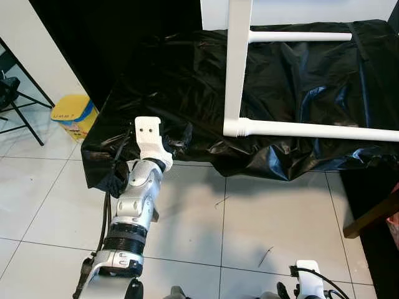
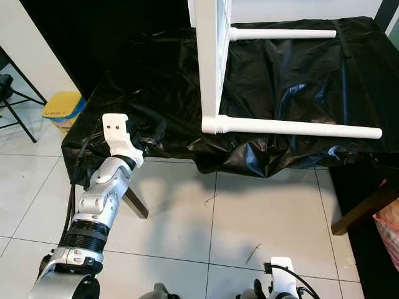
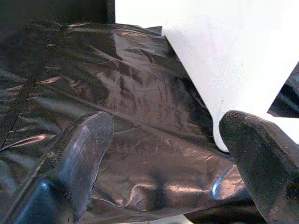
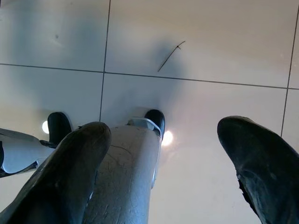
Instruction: Building children table
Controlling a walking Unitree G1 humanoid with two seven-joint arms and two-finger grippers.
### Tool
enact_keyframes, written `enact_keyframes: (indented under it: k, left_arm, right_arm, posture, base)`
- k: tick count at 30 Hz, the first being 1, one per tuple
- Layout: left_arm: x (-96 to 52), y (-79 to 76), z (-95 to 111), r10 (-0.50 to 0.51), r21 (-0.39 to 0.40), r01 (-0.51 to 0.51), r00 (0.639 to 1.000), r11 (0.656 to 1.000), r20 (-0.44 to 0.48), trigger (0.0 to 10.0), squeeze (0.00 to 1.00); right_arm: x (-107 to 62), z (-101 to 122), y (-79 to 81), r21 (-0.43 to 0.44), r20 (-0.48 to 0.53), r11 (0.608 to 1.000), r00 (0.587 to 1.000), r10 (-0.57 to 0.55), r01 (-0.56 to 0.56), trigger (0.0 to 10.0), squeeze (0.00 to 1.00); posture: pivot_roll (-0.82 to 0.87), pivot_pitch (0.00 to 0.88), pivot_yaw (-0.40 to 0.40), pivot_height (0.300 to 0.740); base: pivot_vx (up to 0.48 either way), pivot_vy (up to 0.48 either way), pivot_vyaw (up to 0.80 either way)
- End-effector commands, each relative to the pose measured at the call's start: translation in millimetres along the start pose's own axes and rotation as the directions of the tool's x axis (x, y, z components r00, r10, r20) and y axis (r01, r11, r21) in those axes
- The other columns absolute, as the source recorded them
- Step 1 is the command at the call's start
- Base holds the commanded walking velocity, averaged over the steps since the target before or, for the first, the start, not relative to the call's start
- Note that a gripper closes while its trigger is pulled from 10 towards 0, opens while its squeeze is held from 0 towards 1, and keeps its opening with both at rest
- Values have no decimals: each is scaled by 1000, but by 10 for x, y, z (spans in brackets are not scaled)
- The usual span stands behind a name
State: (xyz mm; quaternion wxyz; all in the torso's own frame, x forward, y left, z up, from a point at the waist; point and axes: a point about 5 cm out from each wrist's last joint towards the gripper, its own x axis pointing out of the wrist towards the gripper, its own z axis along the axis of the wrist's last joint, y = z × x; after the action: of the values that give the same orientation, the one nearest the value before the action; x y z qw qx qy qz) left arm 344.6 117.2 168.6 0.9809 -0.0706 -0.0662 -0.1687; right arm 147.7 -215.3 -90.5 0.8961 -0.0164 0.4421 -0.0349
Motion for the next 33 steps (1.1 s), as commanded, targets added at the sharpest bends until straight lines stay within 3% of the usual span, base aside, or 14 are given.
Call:
enact_keyframes:
  k: [1, 2, 4, 10, 12, 15, 18, 19, 23, 24, 25, 29, 30, 33]
  left_arm:
    - [-40, -7, -15, -62, 20, 62, 998, 998, -13, 10000, 0]
    - [-52, -14, -13, -68, 26, 68, 998, 997, -8, 10000, 0]
    - [-65, -13, -11, -68, 37, 68, 998, 997, -5, 10000, 0]
    - [-89, 10, -15, -62, 47, 63, 998, 997, -8, 10000, 0]
    - [-94, 37, -22, -52, 57, 52, 999, 997, -14, 10000, 0]
    - [-93, 57, -26, -46, 64, 47, 999, 997, -18, 10000, 0]
    - [-93, 63, -25, -45, 68, 46, 999, 997, -19, 10000, 0]
    - [-91, 78, -19, -41, 70, 42, 999, 997, -20, 10000, 0]
    - [-92, 88, -13, -41, 73, 43, 999, 996, -20, 10000, 0]
    - [-95, 88, -16, -47, 67, 48, 999, 997, -23, 10000, 0]
    - [-105, 94, -16, -59, 37, 59, 998, 998, -22, 10000, 0]
    - [-118, 102, -15, -74, -5, 74, 997, 997, -17, 10000, 0]
    - [-147, 117, -36, -78, 36, 78, 997, 996, -25, 10000, 1000]
    - [-191, 152, -68, -70, 116, 74, 997, 991, -38, 10000, 1000]
  right_arm:
    - [-56, -197, 3, 16, -64, 1000, 998, -3, 4, 10000, 1000]
    - [-48, -148, -12, 24, -30, 1000, 1000, -6, 7, 10000, 67]
    - [-40, -81, -26, 32, 14, 999, 1000, -9, 9, 10000, 0]
    - [-22, 151, -51, 58, 168, 998, 986, -19, 9, 10000, 0]
    - [-24, 359, -27, 55, 298, 998, 954, -13, -3, 10000, 0]
    - [-40, 517, 0, 49, 394, 999, 919, -8, -12, 10000, 0]
    - [-51, 580, 10, 52, 430, 998, 903, -6, -18, 10000, 0]
    - [-81, 708, 35, 35, 503, 999, 864, 2, -22, 10000, 0]
    - [-109, 798, 63, 15, 555, 999, 831, 22, -37, 10000, 0]
    - [-122, 831, 74, 5, 576, 999, 817, 31, -41, 10000, 675]
    - [-150, 885, 90, -5, 611, 999, 790, 45, -52, 10000, 1000]
    - [-191, 949, 111, -16, 654, 998, 754, 61, -67, 10000, 1000]
    - [-228, 1055, 125, -37, 693, 998, 719, 62, -51, 10000, 1000]
    - [-311, 1240, 160, -53, 755, 998, 653, 66, -39, 10000, 1000]
  posture:
    - [-84, 73, 78, 740]
    - [-84, 73, 79, 740]
    - [-87, 73, 81, 740]
    - [-94, 72, 83, 740]
    - [-105, 73, 87, 740]
    - [-109, 73, 91, 740]
    - [-110, 72, 91, 740]
    - [-113, 70, 94, 740]
    - [-111, 69, 96, 740]
    - [-110, 68, 98, 740]
    - [-109, 67, 97, 740]
    - [-109, 67, 98, 740]
    - [-106, 62, 90, 740]
    - [-105, 58, 88, 740]
  base:
    - [0, 0, 0]
    - [0, 0, 0]
    - [0, 0, 0]
    - [0, 0, 0]
    - [0, 0, 0]
    - [0, 0, 0]
    - [0, 0, 0]
    - [0, 0, 0]
    - [0, 0, 0]
    - [0, 0, 0]
    - [0, 0, 0]
    - [0, 0, 0]
    - [0, 0, 0]
    - [0, 0, 0]
